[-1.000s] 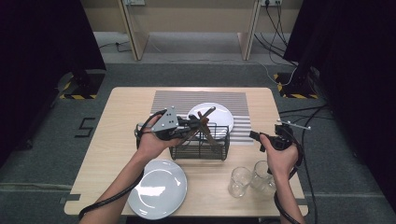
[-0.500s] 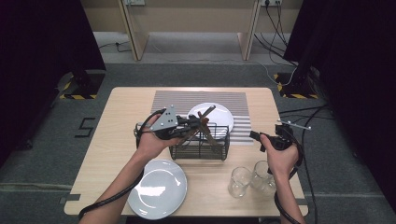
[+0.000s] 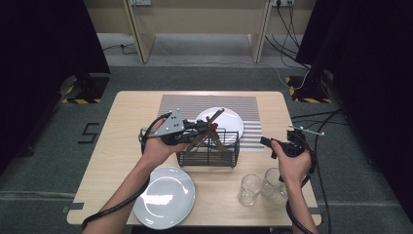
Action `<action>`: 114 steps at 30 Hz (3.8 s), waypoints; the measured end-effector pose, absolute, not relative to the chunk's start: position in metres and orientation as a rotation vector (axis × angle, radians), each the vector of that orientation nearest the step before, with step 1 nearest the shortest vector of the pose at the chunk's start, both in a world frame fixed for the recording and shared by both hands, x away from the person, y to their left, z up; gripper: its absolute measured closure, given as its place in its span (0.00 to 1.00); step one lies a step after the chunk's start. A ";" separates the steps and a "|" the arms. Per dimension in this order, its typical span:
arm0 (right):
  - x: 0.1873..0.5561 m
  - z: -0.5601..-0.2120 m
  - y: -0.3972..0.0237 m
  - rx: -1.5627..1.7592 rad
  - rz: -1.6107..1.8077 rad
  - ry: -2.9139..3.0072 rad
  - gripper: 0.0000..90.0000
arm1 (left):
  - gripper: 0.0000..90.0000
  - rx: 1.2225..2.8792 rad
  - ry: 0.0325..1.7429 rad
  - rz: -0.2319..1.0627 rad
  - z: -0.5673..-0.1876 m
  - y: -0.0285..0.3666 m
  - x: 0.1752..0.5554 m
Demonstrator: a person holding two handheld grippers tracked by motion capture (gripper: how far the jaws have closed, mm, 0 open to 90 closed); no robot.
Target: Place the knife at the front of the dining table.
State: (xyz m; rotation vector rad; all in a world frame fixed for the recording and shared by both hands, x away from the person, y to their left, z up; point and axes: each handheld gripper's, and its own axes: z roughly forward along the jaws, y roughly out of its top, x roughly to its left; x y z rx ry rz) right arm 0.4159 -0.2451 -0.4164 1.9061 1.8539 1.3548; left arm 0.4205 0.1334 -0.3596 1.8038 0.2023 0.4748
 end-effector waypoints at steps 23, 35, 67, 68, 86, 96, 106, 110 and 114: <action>0.416 -0.417 -0.246 1.912 1.358 1.854 0.55 | 0.92 1.775 0.215 0.475 -0.351 0.139 0.419; 0.416 -0.418 -0.246 1.913 1.360 1.853 0.55 | 0.92 1.770 0.222 0.469 -0.348 0.139 0.418; 0.416 -0.418 -0.246 1.917 1.361 1.852 0.55 | 0.92 1.742 0.243 0.473 -0.339 0.145 0.414; 0.416 -0.418 -0.246 1.917 1.363 1.853 0.55 | 0.92 1.742 0.242 0.473 -0.339 0.145 0.414; 0.417 -0.420 -0.247 1.923 1.367 1.855 0.55 | 0.92 1.716 0.258 0.490 -0.334 0.153 0.413; 0.417 -0.421 -0.247 1.923 1.364 1.856 0.55 | 0.92 1.707 0.264 0.489 -0.331 0.155 0.412; 0.417 -0.420 -0.247 1.925 1.365 1.851 0.54 | 0.92 1.701 0.266 0.497 -0.328 0.158 0.412; 0.417 -0.421 -0.247 1.925 1.365 1.855 0.54 | 0.92 1.700 0.264 0.498 -0.327 0.159 0.412; 0.417 -0.421 -0.247 1.923 1.366 1.855 0.54 | 0.92 1.698 0.265 0.499 -0.327 0.160 0.412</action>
